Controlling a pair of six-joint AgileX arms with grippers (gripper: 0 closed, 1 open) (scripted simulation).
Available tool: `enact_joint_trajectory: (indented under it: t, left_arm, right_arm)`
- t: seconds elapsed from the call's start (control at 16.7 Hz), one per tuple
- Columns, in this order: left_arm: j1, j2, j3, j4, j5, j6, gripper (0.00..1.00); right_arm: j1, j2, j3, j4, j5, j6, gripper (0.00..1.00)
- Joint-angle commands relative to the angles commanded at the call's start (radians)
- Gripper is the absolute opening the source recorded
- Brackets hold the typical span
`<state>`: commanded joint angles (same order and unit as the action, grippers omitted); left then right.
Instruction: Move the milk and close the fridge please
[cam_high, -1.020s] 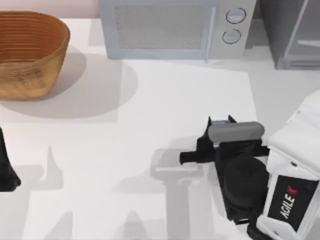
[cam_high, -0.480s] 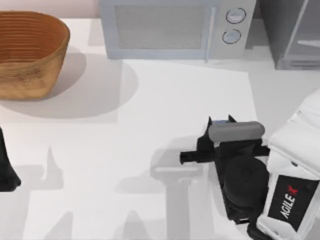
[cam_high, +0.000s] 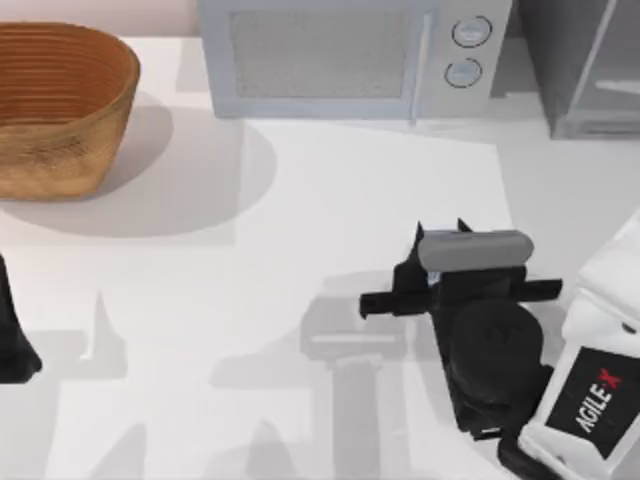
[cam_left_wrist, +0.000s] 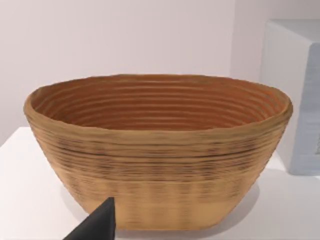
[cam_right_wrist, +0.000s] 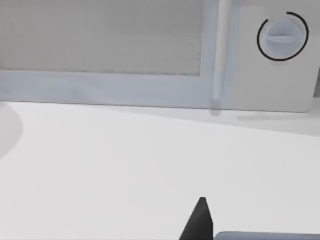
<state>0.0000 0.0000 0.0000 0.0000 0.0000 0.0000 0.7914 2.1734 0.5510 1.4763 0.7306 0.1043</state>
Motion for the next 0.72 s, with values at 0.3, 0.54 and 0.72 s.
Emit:
enact_joint_trajectory:
  t: [0.3, 0.54, 0.72]
  left_arm:
    - [0.000, 0.000, 0.000, 0.000, 0.000, 0.000, 1.00]
    - [0.000, 0.000, 0.000, 0.000, 0.000, 0.000, 1.00]
    - [0.000, 0.000, 0.000, 0.000, 0.000, 0.000, 1.00]
  right_arm:
    - [0.001, -0.070, -0.008, -0.060, 0.000, 0.001, 0.00]
    - [0.001, -0.070, -0.004, -0.061, 0.000, 0.003, 0.00]
    - [-0.035, -0.104, -0.019, -0.087, -0.034, -0.004, 0.00]
